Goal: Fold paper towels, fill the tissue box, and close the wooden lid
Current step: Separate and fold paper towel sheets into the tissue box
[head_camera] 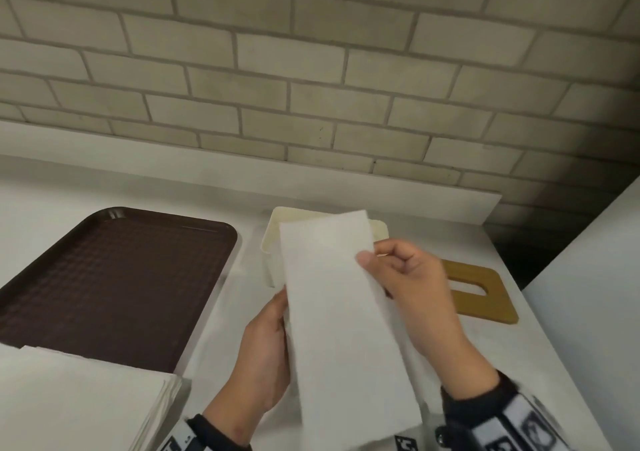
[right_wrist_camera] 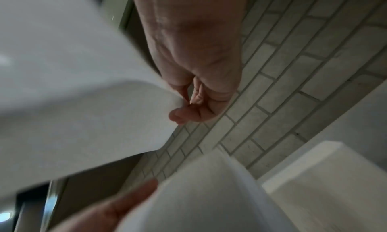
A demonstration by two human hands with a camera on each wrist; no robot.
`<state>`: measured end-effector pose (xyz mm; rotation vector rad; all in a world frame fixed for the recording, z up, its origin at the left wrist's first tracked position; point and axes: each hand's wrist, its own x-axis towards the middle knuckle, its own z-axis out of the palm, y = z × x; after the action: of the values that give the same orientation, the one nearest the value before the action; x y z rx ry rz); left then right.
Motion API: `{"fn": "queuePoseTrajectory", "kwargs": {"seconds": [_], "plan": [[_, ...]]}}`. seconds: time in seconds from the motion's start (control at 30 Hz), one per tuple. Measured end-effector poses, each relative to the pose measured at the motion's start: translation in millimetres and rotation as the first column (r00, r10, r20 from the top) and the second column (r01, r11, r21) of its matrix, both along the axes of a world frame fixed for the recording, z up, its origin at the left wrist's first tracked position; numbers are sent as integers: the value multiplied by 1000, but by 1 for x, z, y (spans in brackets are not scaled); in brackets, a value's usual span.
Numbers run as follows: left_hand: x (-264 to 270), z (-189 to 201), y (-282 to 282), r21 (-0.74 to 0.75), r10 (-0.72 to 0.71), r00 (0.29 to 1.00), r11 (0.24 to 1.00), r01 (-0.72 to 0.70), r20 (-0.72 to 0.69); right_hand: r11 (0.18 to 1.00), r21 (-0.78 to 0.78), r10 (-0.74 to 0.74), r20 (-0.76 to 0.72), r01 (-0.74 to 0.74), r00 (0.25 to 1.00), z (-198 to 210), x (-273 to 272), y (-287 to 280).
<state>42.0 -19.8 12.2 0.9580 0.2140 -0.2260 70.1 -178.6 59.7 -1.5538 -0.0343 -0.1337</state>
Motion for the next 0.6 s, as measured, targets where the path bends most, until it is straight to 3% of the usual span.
{"fn": "queuePoseTrajectory", "kwargs": {"seconds": [0.2,0.4,0.5,0.6], "plan": [[-2,4,3,-112,-77,997,991,78,13,973,-212,-84,32,89,996,-22,9,14],[-1,1,4,37,-92,994,995,90,62,941,-332,-41,74,63,996,-28,7,21],[2,2,3,112,-99,988,990,86,122,991,-123,47,-45,-52,998,-34,5,18],[9,-1,-1,286,-64,978,958,4,200,987,98,140,-149,-126,979,-41,-1,18]]}}
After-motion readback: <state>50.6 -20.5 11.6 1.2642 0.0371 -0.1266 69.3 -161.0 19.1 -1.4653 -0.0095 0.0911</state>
